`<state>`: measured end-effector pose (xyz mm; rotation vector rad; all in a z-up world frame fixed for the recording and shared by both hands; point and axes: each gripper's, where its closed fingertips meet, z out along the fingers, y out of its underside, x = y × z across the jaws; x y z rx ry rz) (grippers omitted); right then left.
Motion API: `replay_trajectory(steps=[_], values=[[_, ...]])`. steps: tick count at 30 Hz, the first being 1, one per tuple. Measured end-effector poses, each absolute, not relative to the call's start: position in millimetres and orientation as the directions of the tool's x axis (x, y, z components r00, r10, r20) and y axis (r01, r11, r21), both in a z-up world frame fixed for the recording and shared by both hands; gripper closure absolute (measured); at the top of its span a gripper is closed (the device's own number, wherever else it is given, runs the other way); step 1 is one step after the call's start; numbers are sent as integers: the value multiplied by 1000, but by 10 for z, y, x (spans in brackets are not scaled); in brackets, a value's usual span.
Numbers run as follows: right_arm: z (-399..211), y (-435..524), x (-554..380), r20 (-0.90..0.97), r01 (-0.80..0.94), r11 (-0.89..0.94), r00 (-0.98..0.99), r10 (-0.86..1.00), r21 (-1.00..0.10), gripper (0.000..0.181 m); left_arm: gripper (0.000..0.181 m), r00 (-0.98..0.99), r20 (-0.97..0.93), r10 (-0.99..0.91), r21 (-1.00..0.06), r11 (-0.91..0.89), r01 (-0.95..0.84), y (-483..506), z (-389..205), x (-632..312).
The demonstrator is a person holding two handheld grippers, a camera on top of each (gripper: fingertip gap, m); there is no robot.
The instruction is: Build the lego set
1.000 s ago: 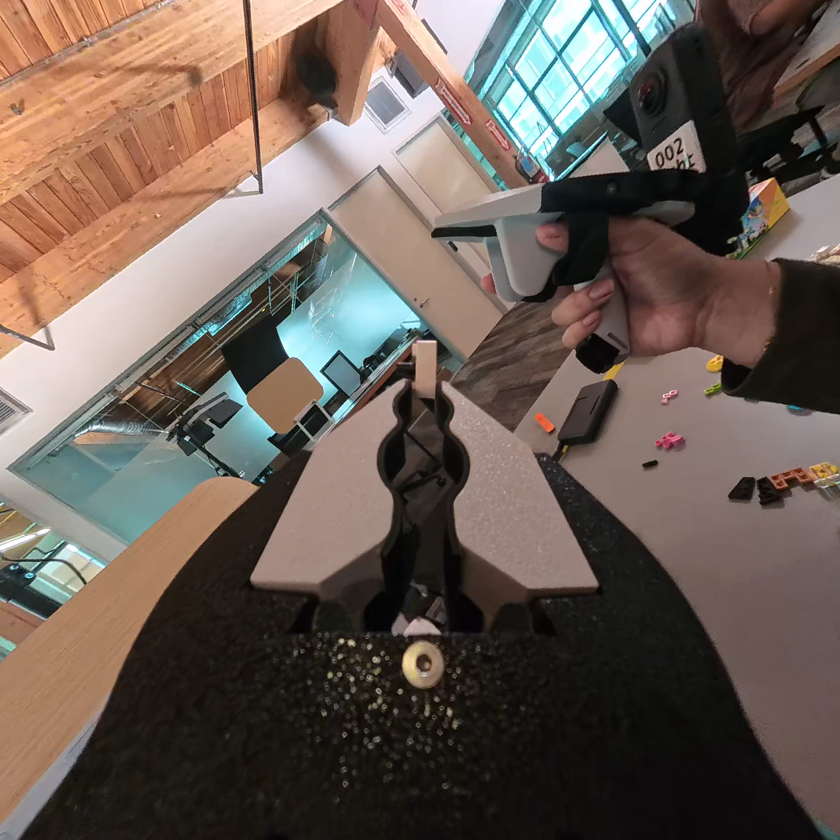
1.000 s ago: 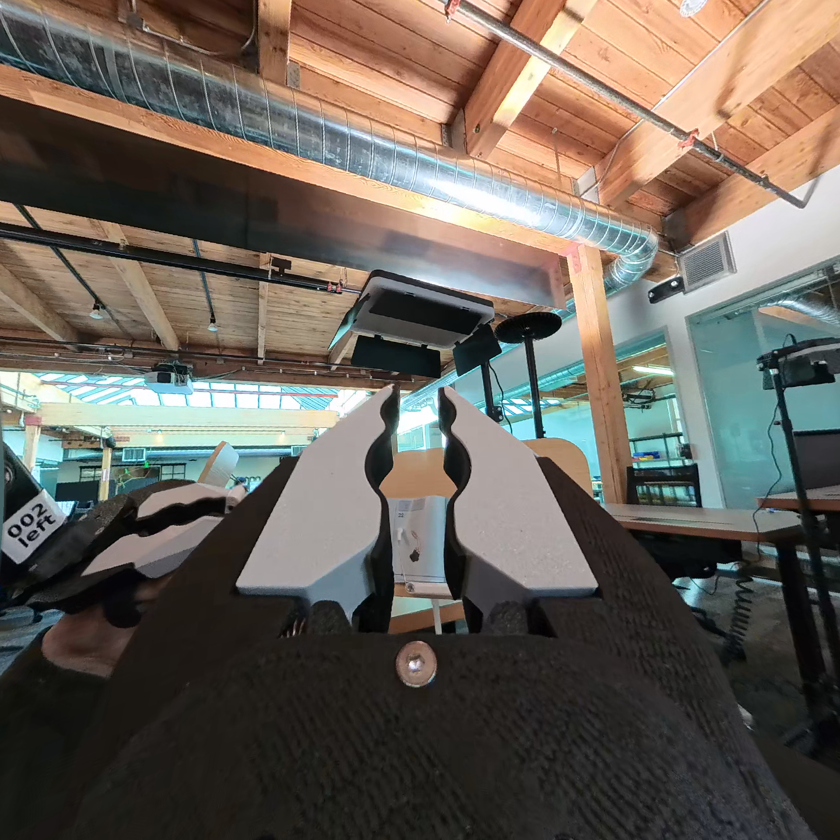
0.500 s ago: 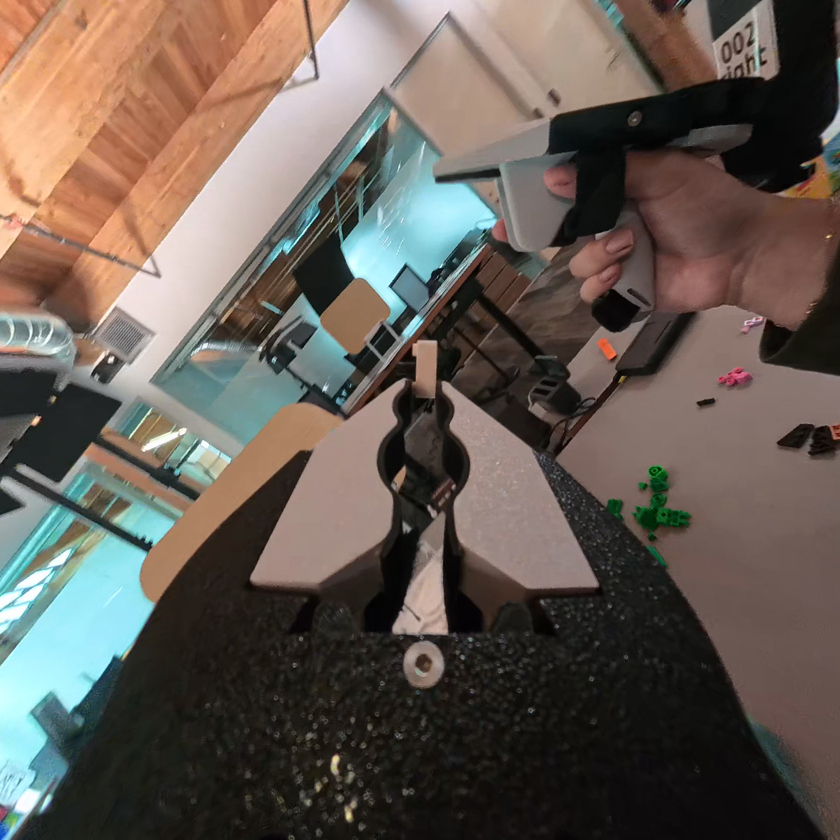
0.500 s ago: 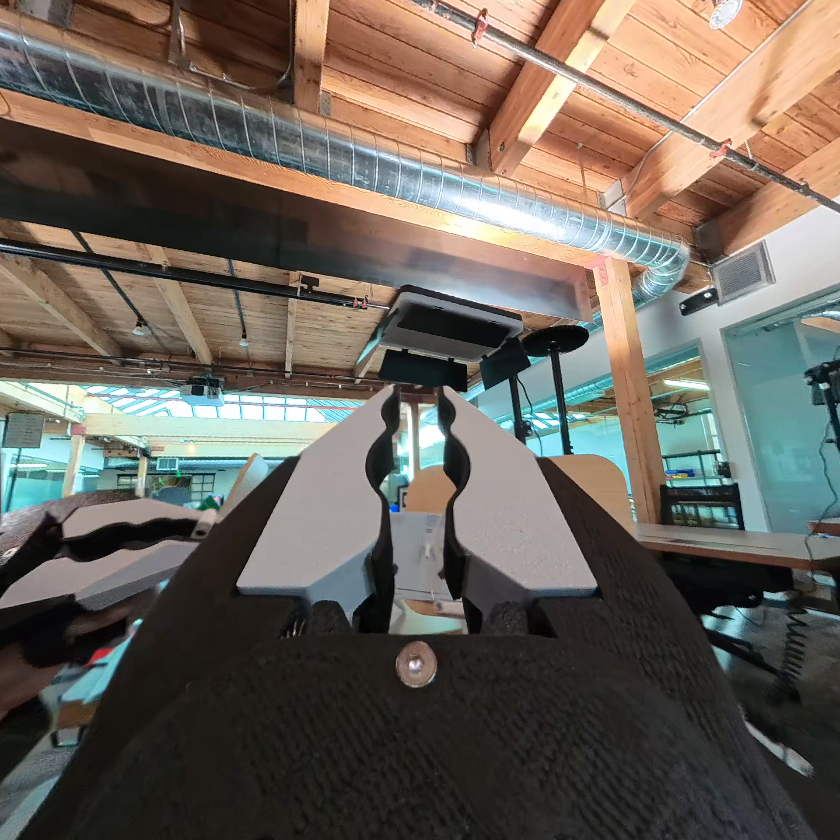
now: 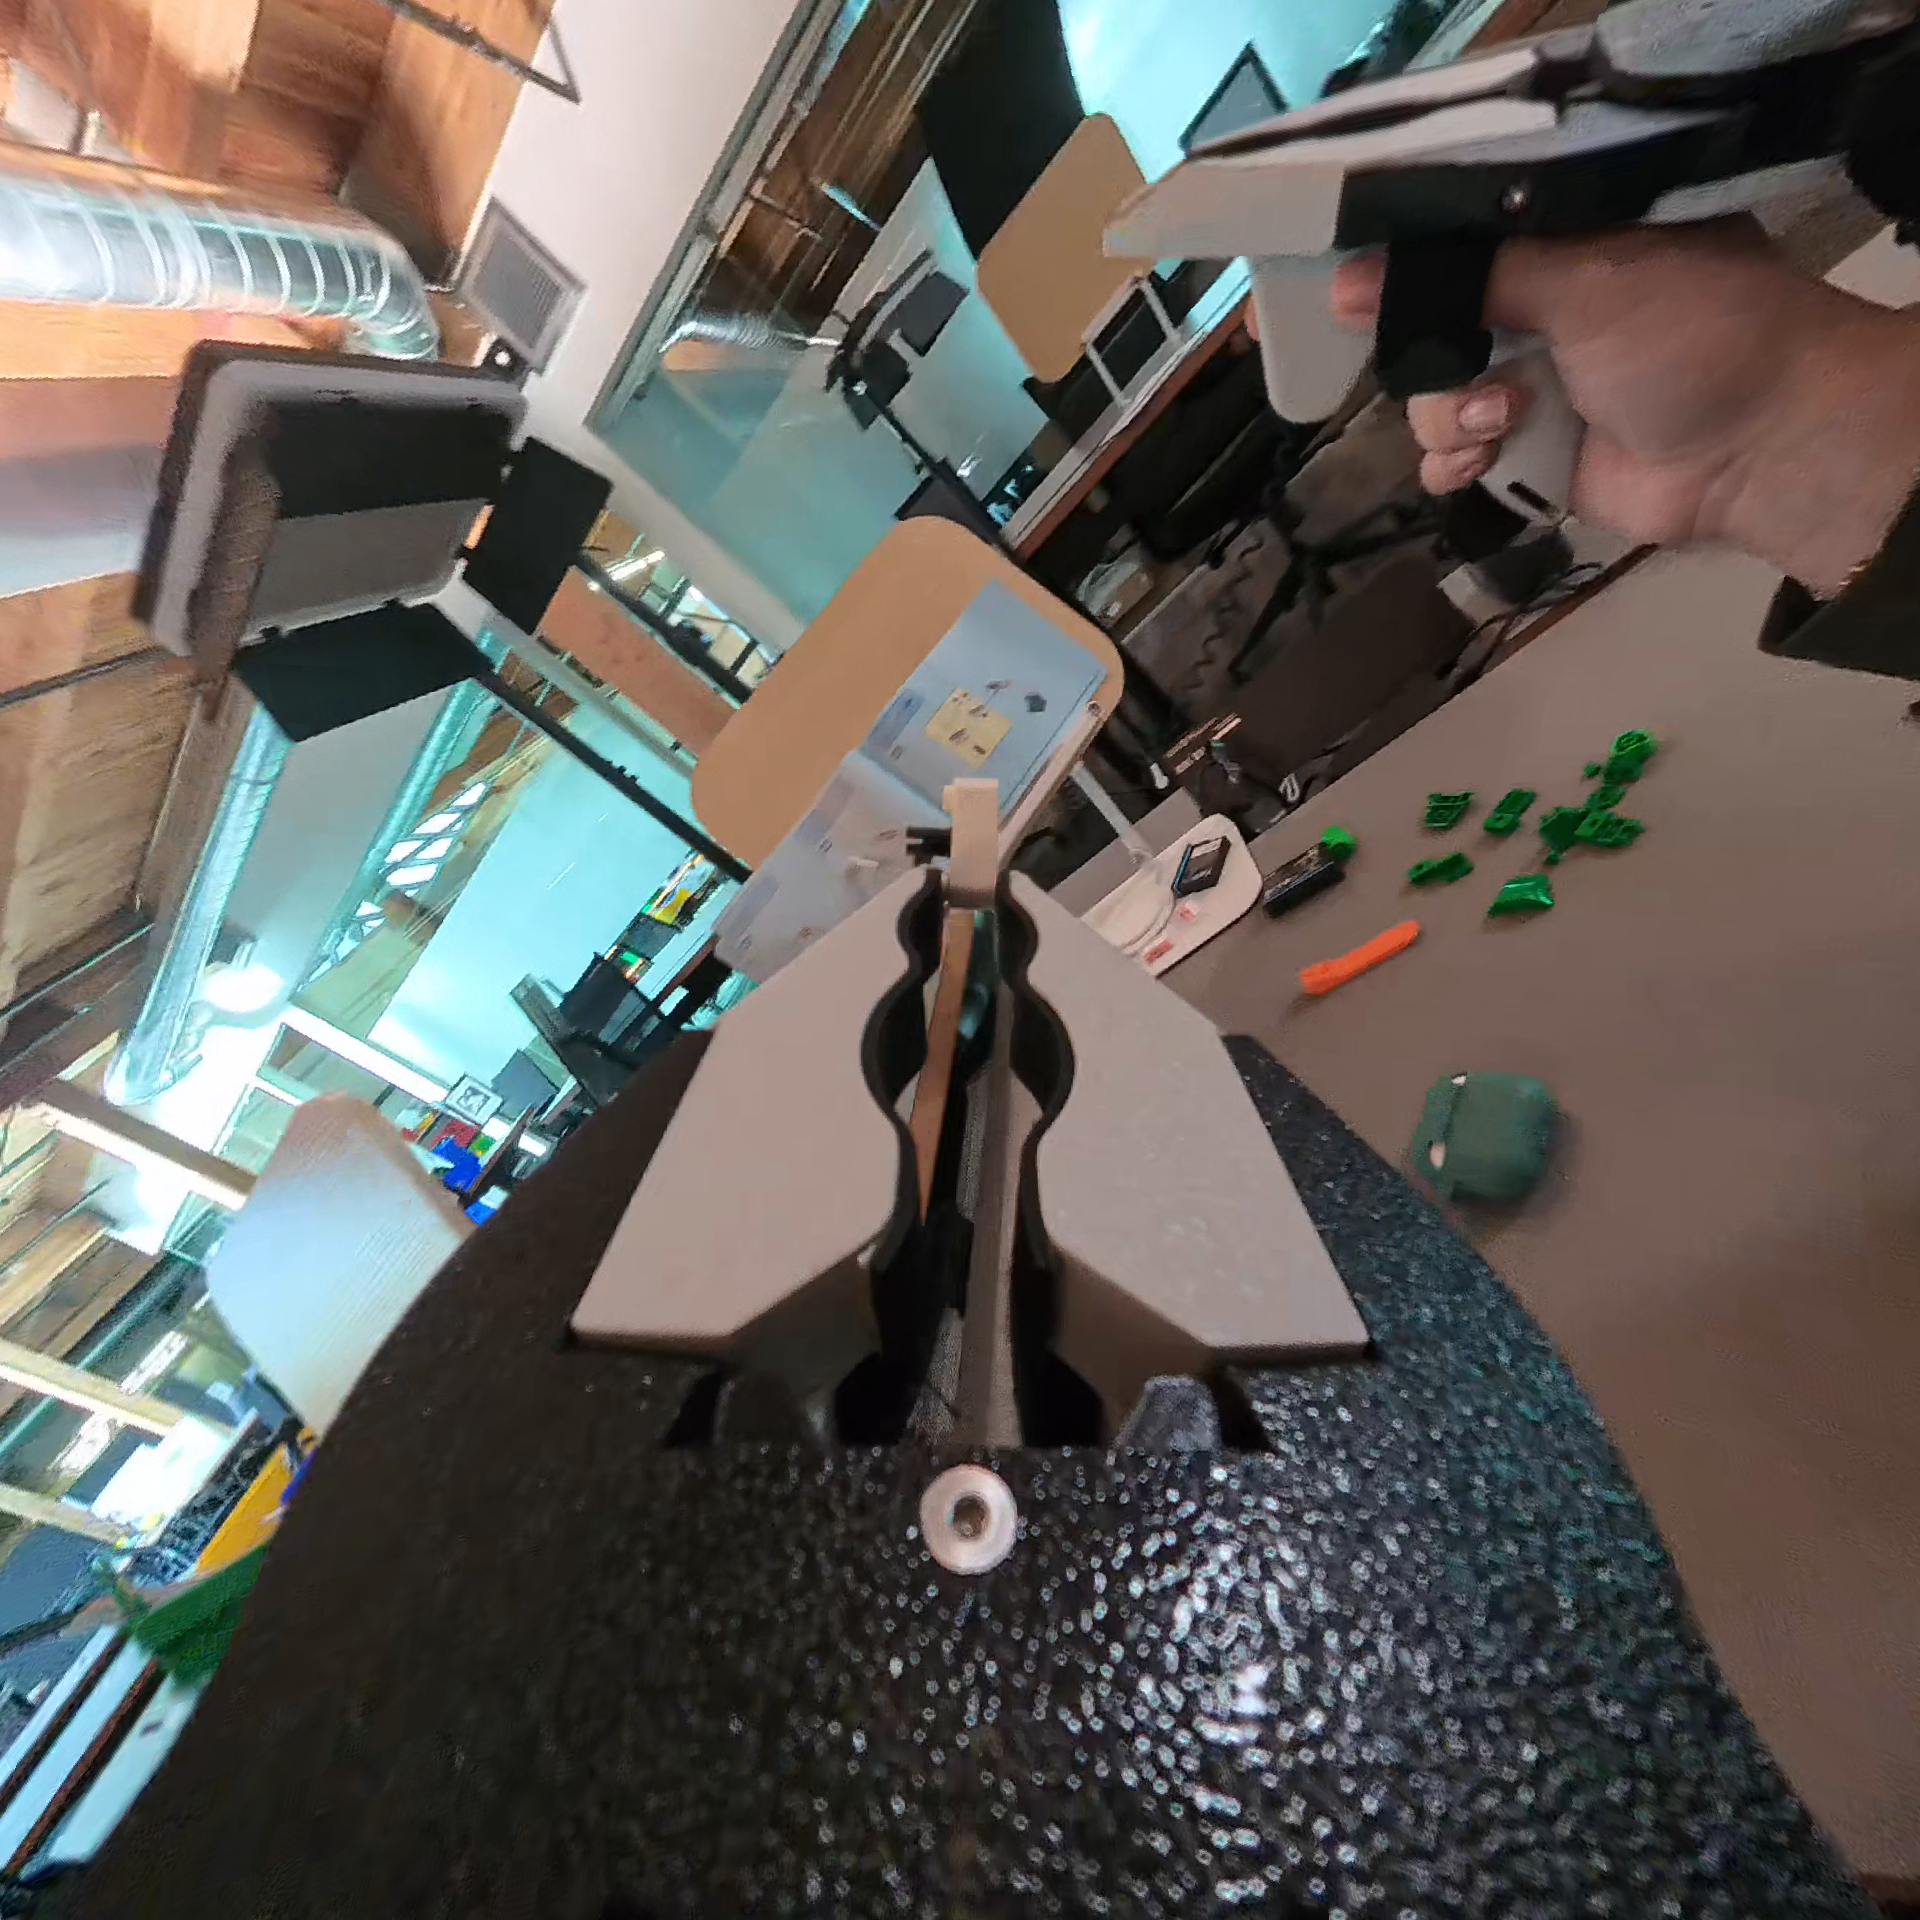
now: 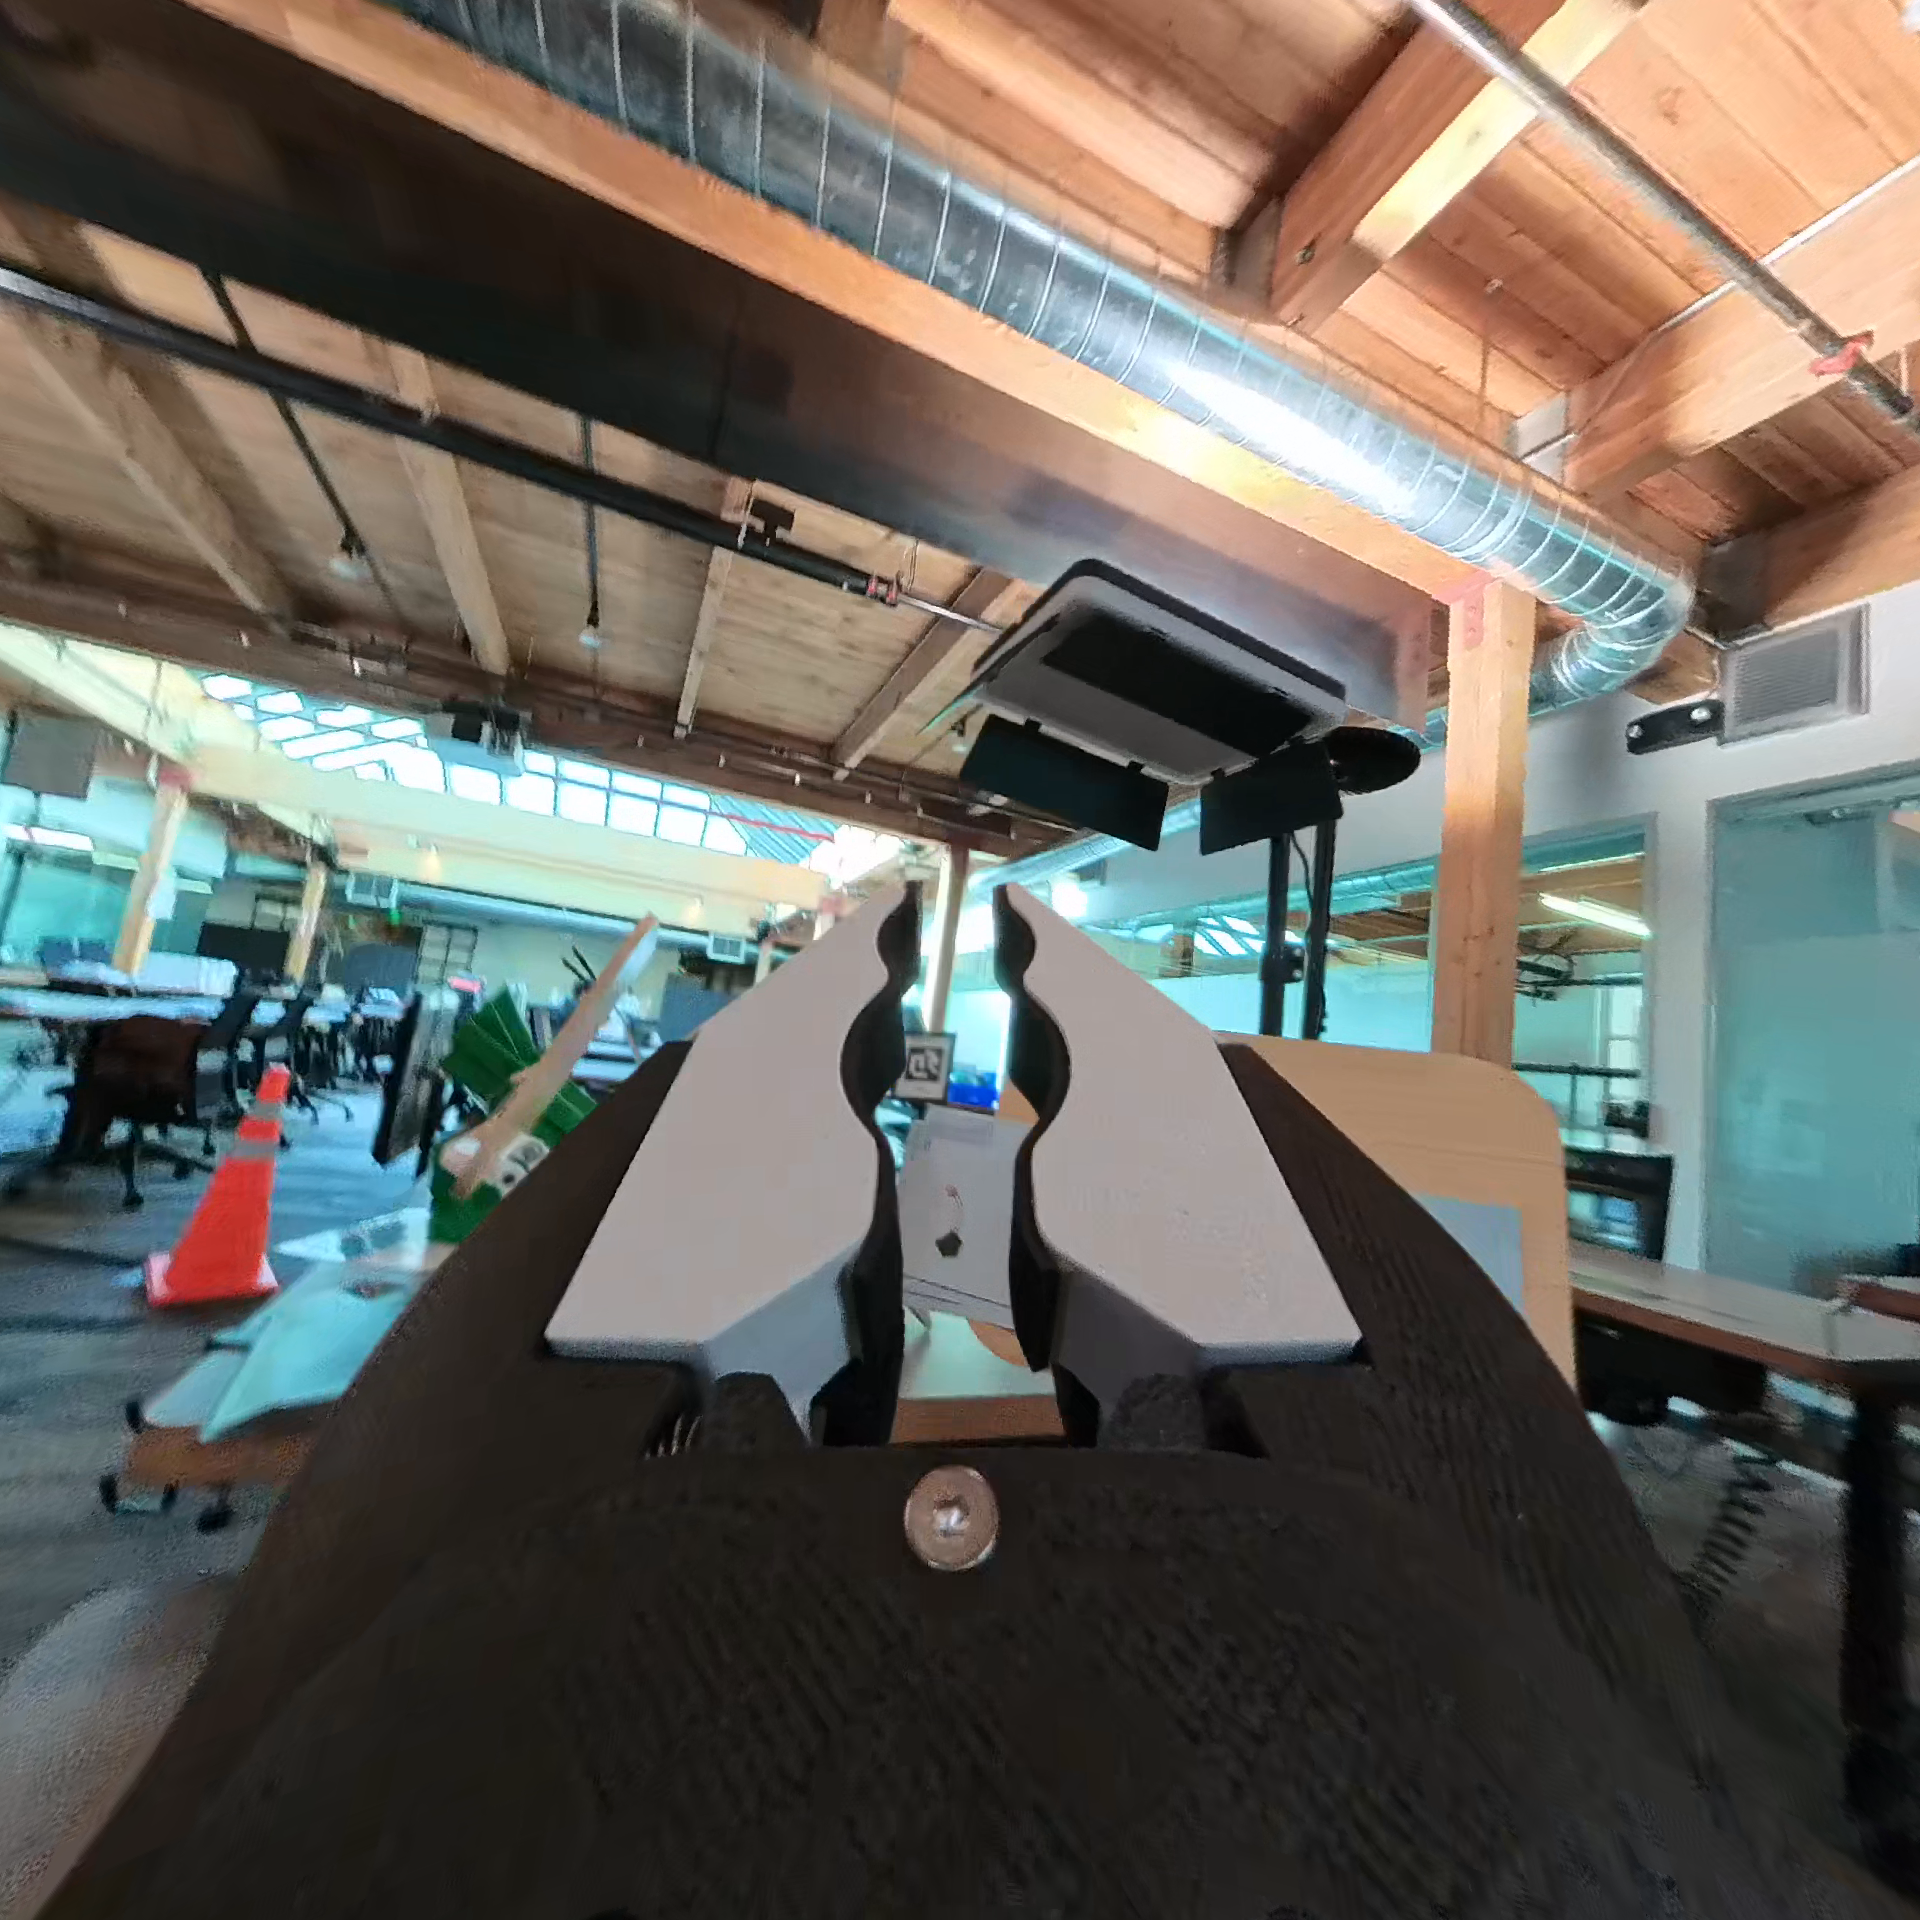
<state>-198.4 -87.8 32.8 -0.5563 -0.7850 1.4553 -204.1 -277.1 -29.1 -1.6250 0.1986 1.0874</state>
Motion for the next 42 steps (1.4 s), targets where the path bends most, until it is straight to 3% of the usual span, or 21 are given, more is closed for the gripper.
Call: replay_trajectory(steps=[6,34,42], values=[[425,-1038,-1836,211,-668,174,26,977,-723,170,174,603,-686,408,-725,-317,-611,-3024,-218,-1990],[518,-834,-1622,135,-720,107,19,991,-685,175,175,501,-786,361,-617,-422,-664,-2924,-34,-1954],[627,-673,-1340,73,-737,28,-29,997,-675,171,174,589,-743,318,-664,-240,-708,-2448,-14,-1820]])
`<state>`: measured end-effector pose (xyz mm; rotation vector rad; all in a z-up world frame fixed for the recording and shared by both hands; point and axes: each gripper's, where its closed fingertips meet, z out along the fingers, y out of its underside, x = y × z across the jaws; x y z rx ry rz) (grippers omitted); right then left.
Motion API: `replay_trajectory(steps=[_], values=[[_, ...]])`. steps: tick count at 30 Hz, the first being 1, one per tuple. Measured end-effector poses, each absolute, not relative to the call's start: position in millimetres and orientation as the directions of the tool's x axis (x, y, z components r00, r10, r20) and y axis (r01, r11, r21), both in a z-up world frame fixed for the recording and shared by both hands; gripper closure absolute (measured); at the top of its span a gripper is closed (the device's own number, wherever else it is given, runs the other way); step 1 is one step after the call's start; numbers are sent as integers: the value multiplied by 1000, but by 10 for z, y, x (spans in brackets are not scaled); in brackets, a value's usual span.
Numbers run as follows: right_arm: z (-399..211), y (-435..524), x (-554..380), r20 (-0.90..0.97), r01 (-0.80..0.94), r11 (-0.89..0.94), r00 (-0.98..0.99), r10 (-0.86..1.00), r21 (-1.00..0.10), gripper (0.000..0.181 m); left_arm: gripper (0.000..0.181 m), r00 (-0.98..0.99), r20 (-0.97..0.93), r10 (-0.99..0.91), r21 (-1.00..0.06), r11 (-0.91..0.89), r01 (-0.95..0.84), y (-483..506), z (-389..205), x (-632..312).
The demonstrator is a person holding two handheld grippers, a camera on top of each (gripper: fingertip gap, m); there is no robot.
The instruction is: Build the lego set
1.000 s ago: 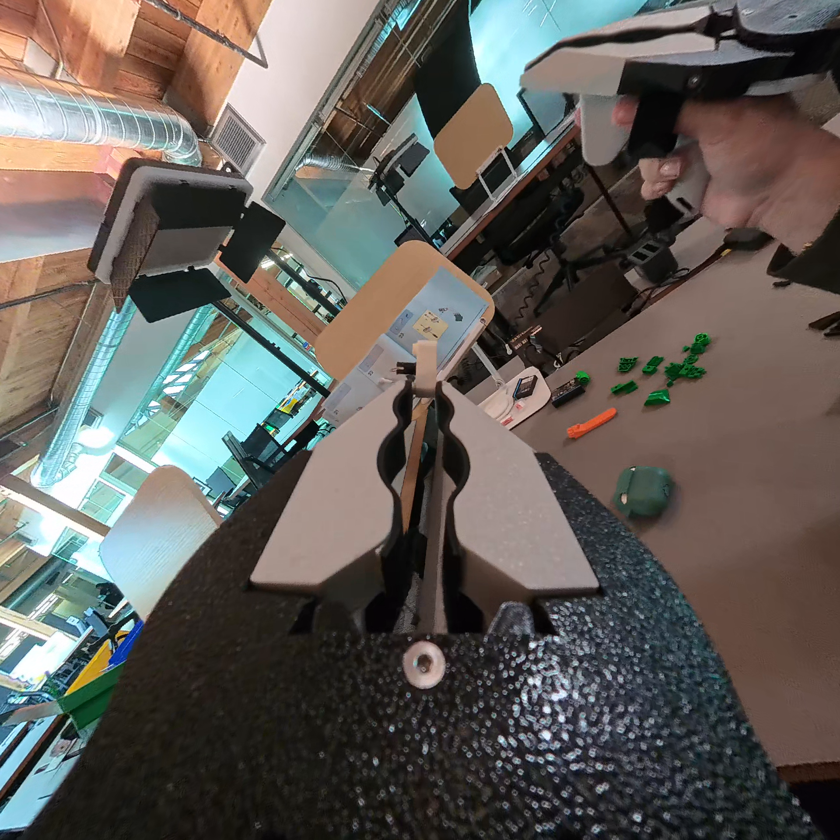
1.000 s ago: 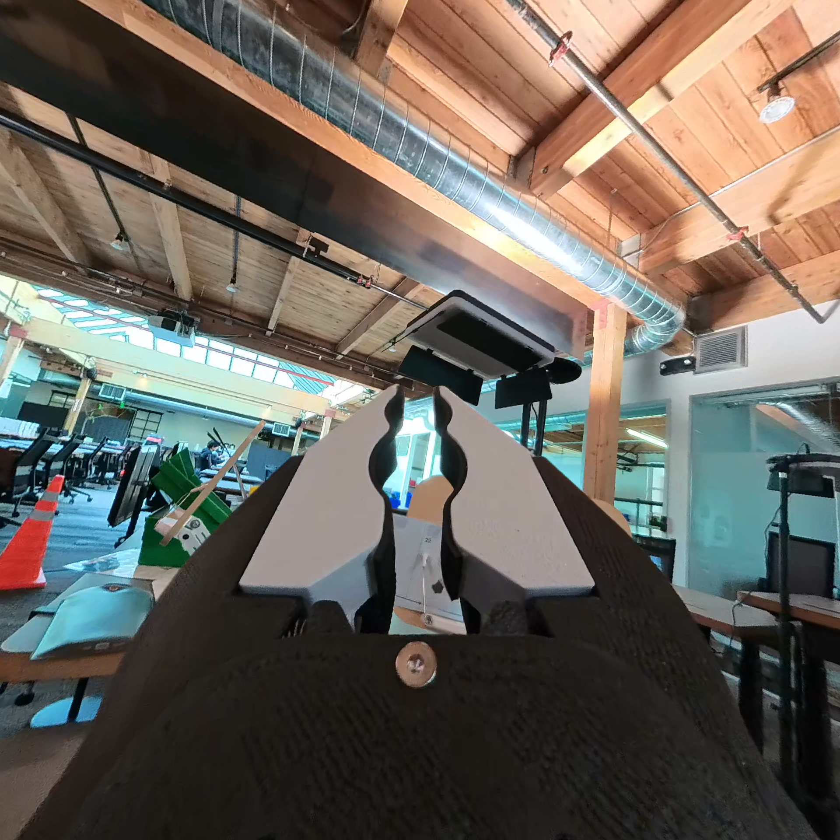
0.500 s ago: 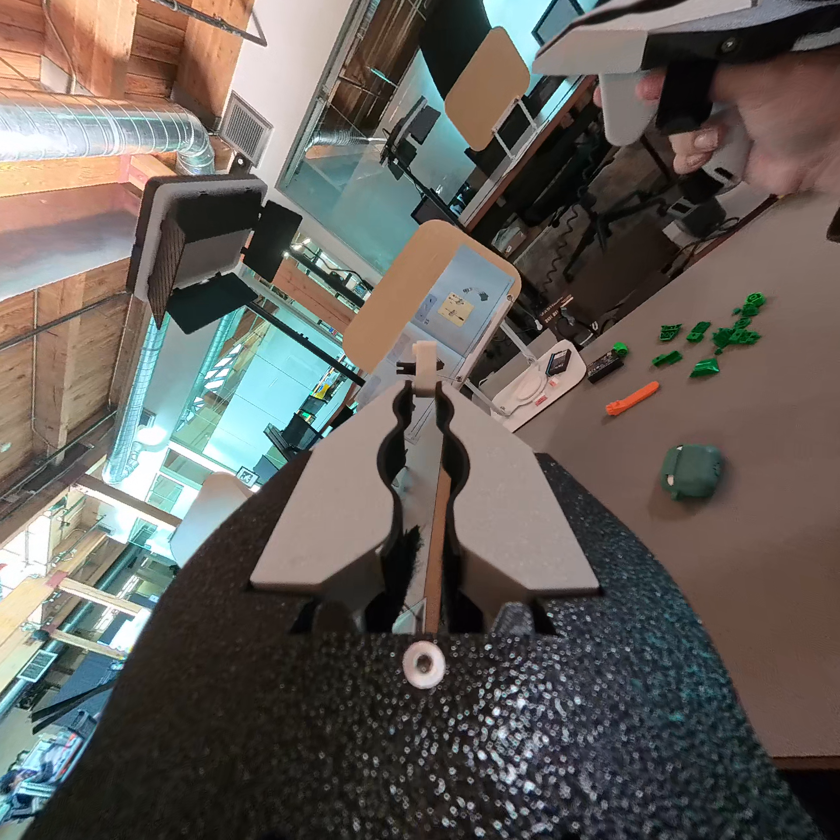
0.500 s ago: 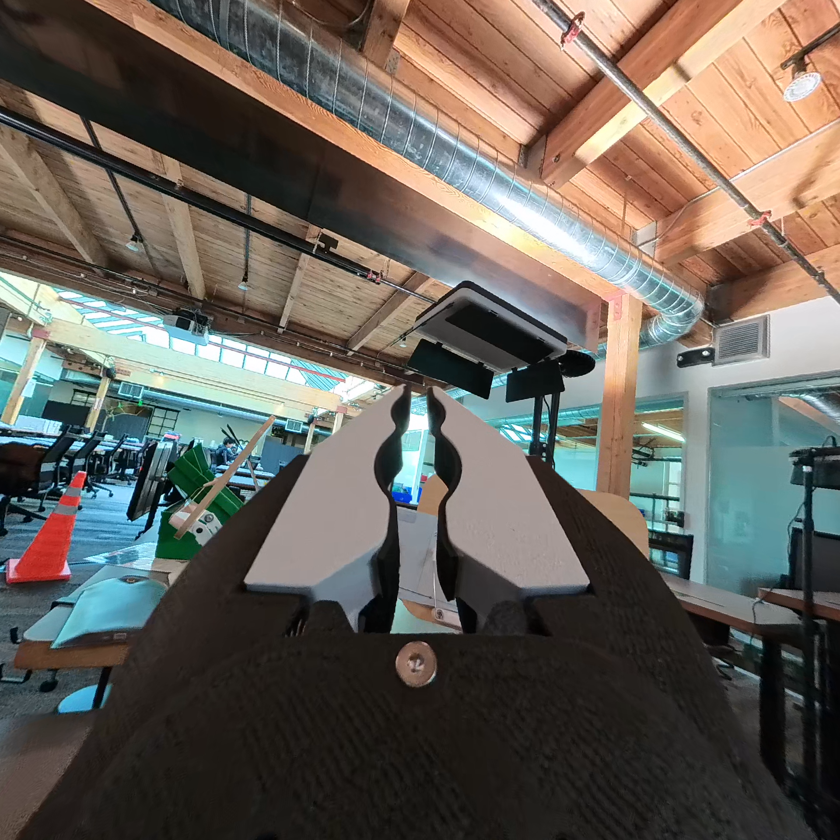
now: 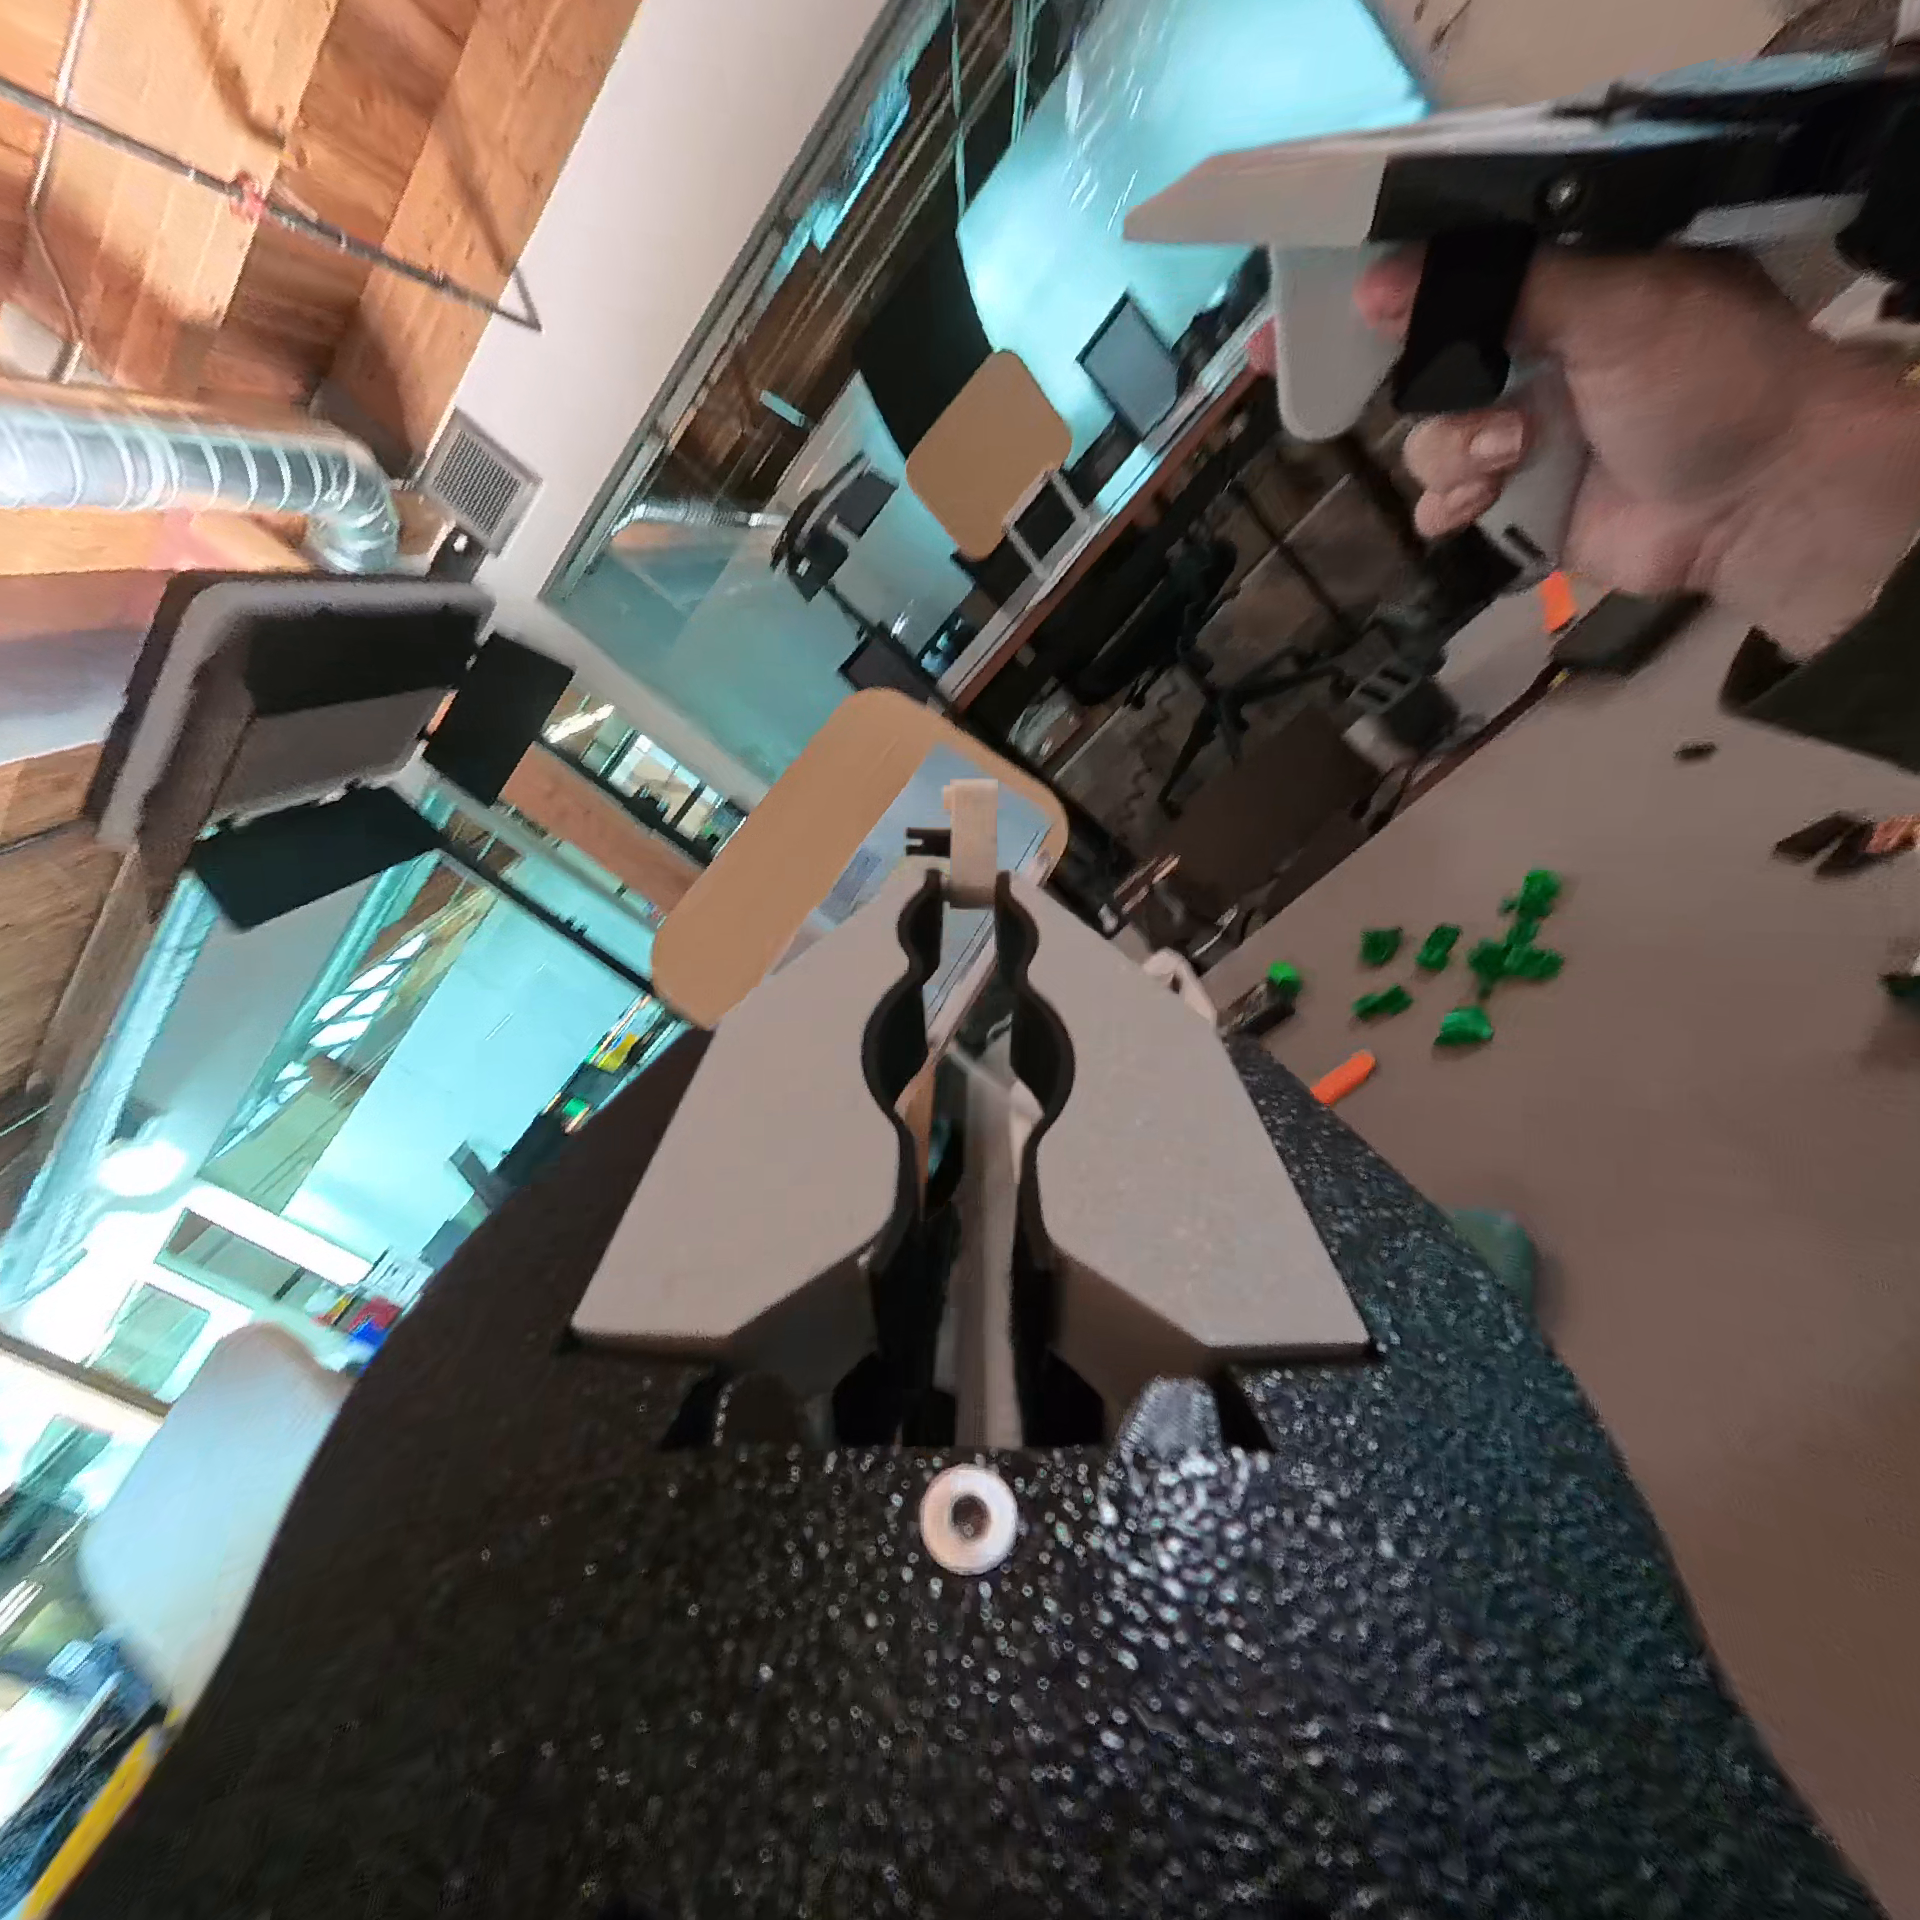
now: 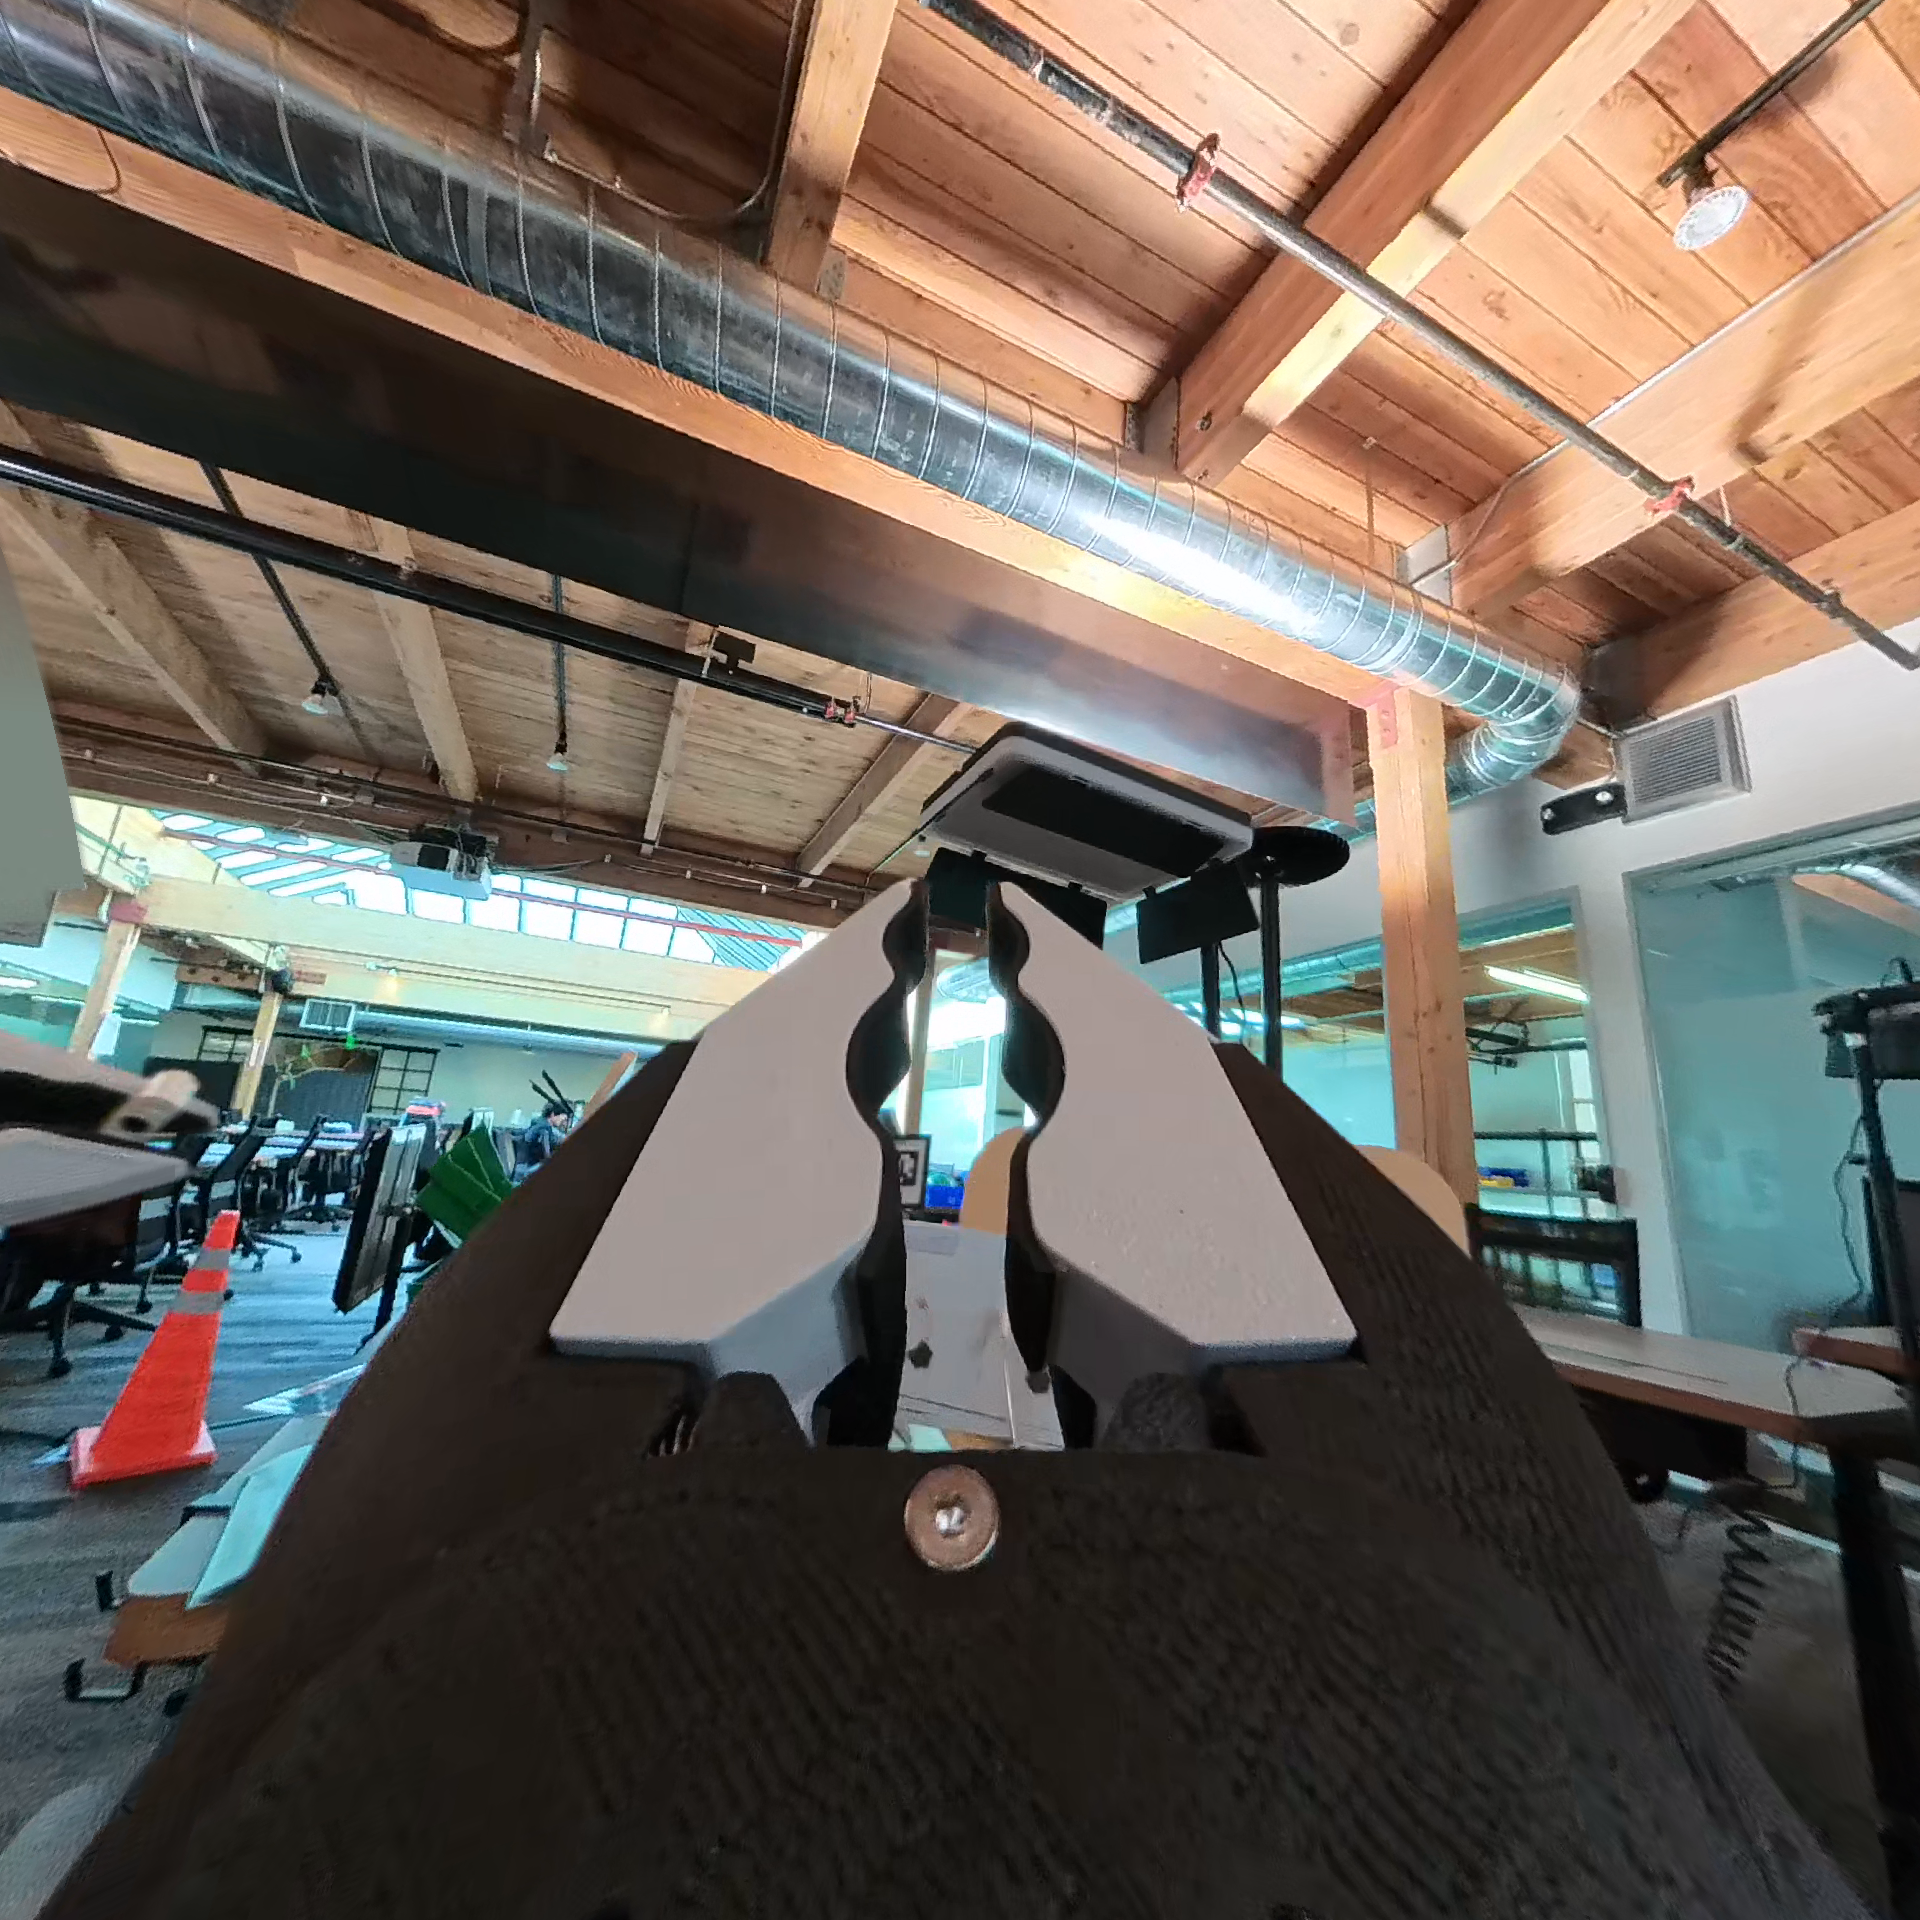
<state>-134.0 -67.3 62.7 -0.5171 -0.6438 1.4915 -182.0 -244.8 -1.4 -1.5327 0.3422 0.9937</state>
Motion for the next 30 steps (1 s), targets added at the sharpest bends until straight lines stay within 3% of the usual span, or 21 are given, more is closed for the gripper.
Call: replay_trajectory(steps=[6,12,17,27,30], values=[[620,-389,-1187,32,-709,25,4,999,-705,171,174,543,-808,228,-581,-158,-799,-1815,-53,-1795],[659,-231,-1008,-36,-749,-53,-40,999,-661,171,174,505,-855,118,-510,-9,-860,-1196,-67,-1681],[608,-189,-1077,-3,-713,22,33,999,-701,171,175,430,-900,69,-425,72,-902,-975,-147,-1667],[464,-9,-1296,-49,-662,-26,17,999,-749,171,175,389,-921,-4,-389,50,-920,-763,-507,-1946],[445,-14,-1324,-45,-650,-22,19,999,-760,171,175,337,-942,-1,-337,1,-942,-690,-560,-2029]])
